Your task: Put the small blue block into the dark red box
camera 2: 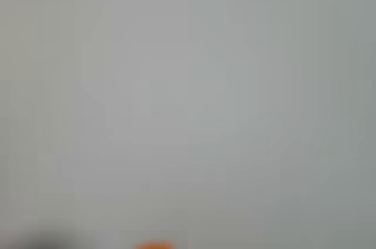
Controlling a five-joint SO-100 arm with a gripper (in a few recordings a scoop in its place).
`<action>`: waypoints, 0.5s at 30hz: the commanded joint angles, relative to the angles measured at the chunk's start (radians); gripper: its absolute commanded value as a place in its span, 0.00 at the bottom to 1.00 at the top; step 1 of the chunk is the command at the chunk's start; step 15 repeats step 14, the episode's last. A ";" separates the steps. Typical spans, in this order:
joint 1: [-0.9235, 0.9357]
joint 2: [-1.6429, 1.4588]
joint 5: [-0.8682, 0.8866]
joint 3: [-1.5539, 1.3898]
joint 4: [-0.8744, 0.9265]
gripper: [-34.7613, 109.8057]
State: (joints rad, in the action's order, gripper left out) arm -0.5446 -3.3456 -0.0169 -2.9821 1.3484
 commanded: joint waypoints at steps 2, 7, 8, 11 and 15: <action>-0.008 -0.014 -0.005 -0.021 0.002 0.24; -0.014 -0.014 0.008 -0.021 0.002 0.24; -0.014 -0.014 0.011 -0.021 0.002 0.24; -0.012 -0.014 0.012 -0.021 0.002 0.24; -0.011 -0.014 0.015 -0.021 0.002 0.24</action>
